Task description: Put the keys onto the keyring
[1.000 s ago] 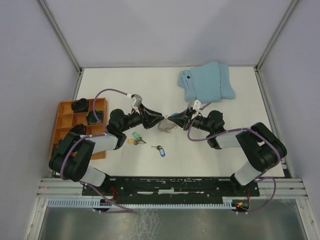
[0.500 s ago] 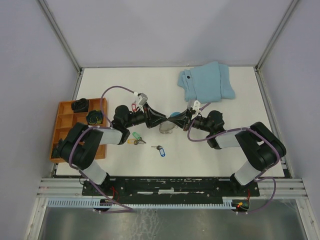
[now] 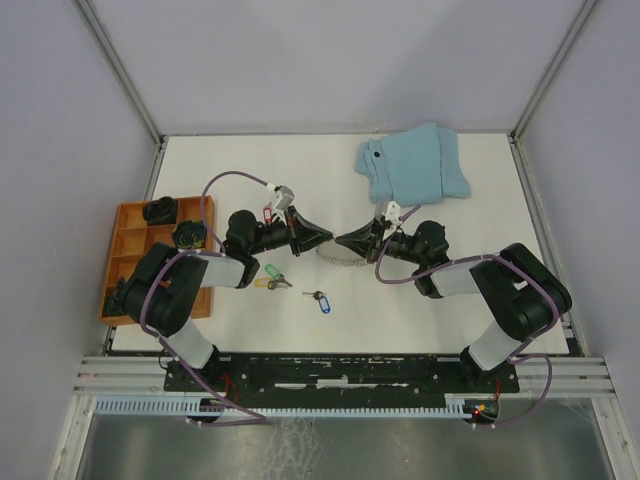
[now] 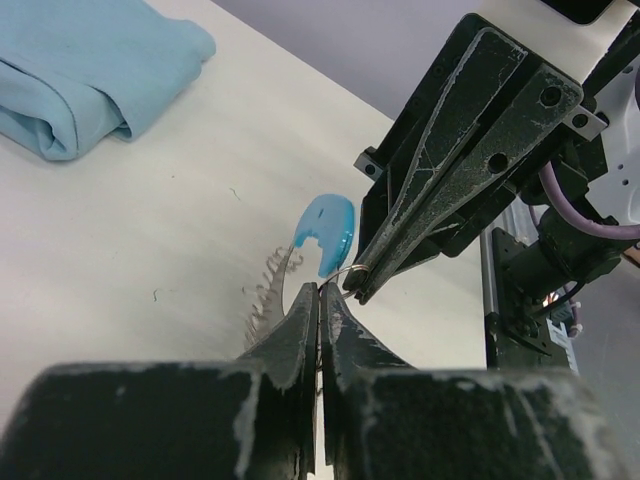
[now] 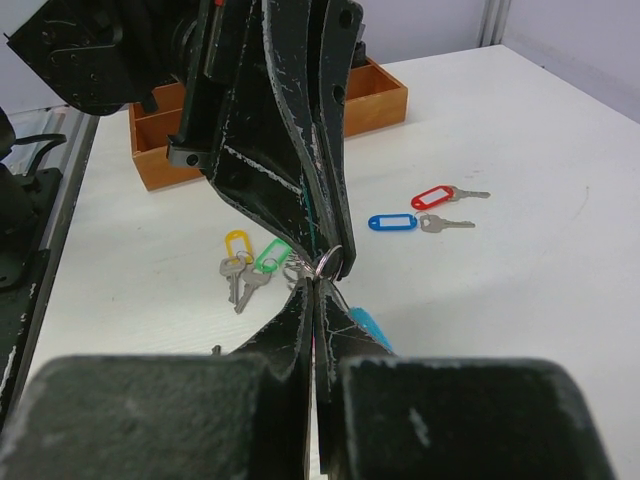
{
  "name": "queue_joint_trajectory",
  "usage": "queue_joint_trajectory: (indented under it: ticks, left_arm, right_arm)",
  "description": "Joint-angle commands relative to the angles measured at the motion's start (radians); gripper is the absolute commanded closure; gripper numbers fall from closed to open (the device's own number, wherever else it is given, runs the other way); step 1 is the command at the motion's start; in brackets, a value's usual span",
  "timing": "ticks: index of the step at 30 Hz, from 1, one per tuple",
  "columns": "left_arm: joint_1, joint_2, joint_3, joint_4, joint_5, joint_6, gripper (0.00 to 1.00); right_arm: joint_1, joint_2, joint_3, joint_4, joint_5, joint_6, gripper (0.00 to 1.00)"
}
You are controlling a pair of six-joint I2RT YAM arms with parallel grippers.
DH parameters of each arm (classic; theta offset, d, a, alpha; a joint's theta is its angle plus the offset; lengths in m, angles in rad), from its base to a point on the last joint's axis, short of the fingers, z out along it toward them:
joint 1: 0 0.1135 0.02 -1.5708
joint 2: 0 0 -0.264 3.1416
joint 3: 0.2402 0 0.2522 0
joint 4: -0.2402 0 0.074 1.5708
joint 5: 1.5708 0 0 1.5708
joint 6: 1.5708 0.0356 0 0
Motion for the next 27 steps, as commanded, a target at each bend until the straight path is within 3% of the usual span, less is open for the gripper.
queue_joint_trajectory:
  ticks: [1,5,12,22,27]
  left_arm:
    - [-0.01,-0.027,0.016,0.07,0.054,-0.005,0.97]
    - [-0.012,-0.071,0.006,0.0,0.024,0.051,0.97]
    - [-0.057,-0.189,0.011,-0.279,-0.105,0.244,0.97]
    - [-0.12,-0.241,0.035,-0.436,-0.213,0.365,0.97]
    - [-0.136,-0.268,0.042,-0.491,-0.257,0.403,0.97]
  right_arm:
    - [0.005,-0.003,0.015,0.026,-0.021,0.002,0.99]
    - [0.004,-0.036,0.015,-0.08,-0.012,-0.041,0.96]
    - [0.008,-0.143,0.06,-0.398,0.033,-0.147,0.83]
    - [0.018,-0.235,0.12,-0.657,0.067,-0.182,0.7]
    - [0.018,-0.322,0.158,-0.88,0.099,-0.286,0.63]
